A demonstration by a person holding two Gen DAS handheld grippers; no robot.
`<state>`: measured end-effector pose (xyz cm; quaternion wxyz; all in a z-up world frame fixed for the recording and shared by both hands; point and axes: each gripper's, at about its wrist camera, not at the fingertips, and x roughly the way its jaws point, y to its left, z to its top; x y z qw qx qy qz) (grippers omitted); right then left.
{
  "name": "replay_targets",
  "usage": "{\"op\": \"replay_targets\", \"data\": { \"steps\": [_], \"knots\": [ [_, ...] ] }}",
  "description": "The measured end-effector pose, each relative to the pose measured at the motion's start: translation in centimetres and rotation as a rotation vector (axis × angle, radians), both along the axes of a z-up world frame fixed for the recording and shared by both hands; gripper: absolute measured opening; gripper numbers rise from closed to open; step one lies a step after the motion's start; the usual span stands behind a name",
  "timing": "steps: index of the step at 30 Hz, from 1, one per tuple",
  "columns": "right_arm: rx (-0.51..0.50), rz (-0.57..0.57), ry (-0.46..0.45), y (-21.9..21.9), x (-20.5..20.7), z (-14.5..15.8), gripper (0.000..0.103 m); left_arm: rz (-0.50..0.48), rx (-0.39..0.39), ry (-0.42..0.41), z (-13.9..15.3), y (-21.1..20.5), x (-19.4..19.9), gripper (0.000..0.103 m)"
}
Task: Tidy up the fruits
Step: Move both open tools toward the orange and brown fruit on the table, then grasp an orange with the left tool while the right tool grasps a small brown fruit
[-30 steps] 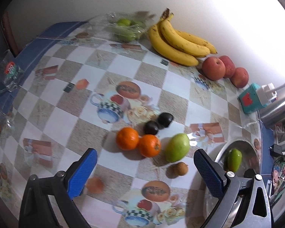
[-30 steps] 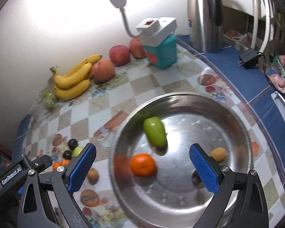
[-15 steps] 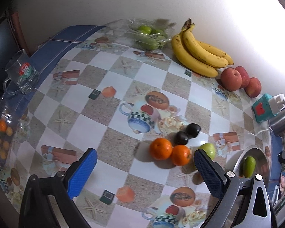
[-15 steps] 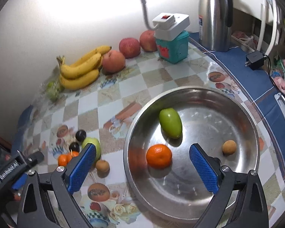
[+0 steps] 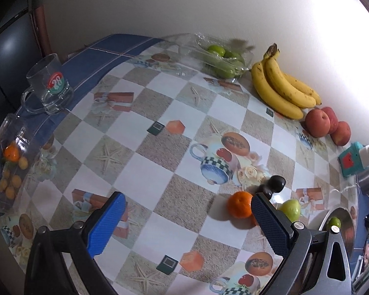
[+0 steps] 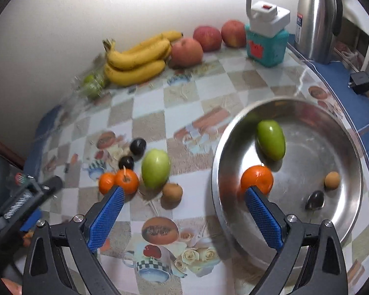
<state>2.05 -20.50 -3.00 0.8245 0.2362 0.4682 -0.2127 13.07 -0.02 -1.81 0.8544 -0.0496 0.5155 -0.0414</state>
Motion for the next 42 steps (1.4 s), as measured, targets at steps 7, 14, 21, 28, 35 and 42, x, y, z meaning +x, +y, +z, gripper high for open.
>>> {"op": "replay_targets", "data": {
  "steps": [7, 14, 21, 28, 35, 42],
  "knots": [
    [-0.049, 0.064, -0.030, 1.4, 1.9, 0.6, 0.099, 0.006, -0.011, -0.034, -0.1, 0.6, 0.0, 0.103],
    [-0.032, 0.090, -0.043, 1.3, 3.1, 0.0, 0.098, -0.056, -0.011, -0.038, -0.8, -0.7, 0.1, 0.103],
    [-0.045, 0.115, -0.042, 0.8, 3.0, 0.2, 0.089, -0.090, -0.010, -0.012, -1.5, -1.8, 0.4, 0.103],
    [0.025, 0.125, -0.041, 0.0, 2.8, -0.8, 0.069, -0.116, 0.015, 0.009, -2.2, -2.8, 0.7, 0.103],
    [0.057, 0.133, -0.039, -0.4, 2.8, -1.6, 0.063, -0.119, -0.010, 0.066, -3.5, -3.2, 1.3, 0.092],
    [0.070, 0.167, -0.012, -0.1, 3.3, -2.5, 0.050, -0.141, -0.070, 0.129, -4.7, -4.2, 1.6, 0.083]
  ]
}}
